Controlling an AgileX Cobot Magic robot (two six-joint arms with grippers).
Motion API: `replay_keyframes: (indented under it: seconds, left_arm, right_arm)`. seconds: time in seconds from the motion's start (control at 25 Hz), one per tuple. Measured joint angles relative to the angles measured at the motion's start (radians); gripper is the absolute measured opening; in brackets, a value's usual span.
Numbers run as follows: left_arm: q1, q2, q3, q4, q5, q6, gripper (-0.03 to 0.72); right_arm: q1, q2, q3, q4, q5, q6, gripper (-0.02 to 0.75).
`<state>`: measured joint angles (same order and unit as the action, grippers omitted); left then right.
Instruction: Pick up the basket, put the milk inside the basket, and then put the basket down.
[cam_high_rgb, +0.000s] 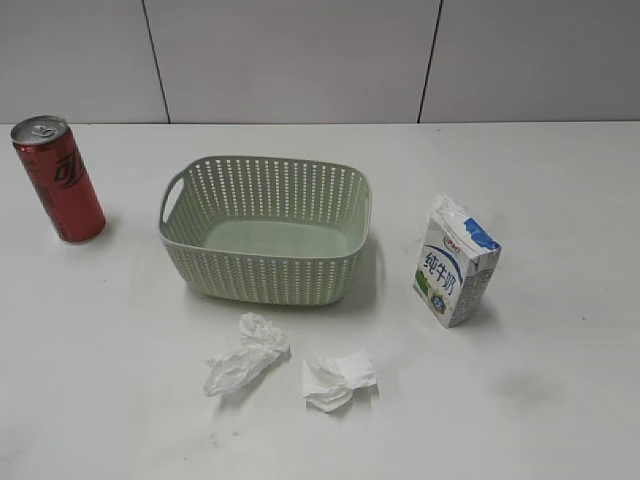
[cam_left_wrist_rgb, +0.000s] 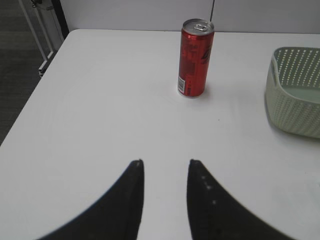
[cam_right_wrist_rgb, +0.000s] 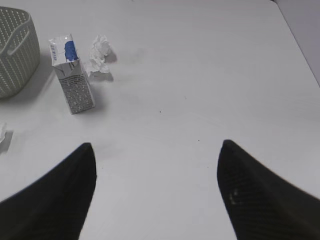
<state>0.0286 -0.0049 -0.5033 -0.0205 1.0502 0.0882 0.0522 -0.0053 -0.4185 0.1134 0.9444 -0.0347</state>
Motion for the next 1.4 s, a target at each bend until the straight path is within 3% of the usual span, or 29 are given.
replay_keyframes:
  seconds: [1.24, 1.4]
  left_arm:
    - [0.0, 0.0, 0.0, 0.008, 0.0, -0.014, 0.237]
    - [0.001, 0.001, -0.022, 0.032, -0.051, -0.042, 0.292]
  right_arm:
    - [0.0, 0.0, 0.0, 0.0, 0.0, 0.0, 0.572]
    - [0.0, 0.0, 0.0, 0.0, 0.0, 0.0, 0.572]
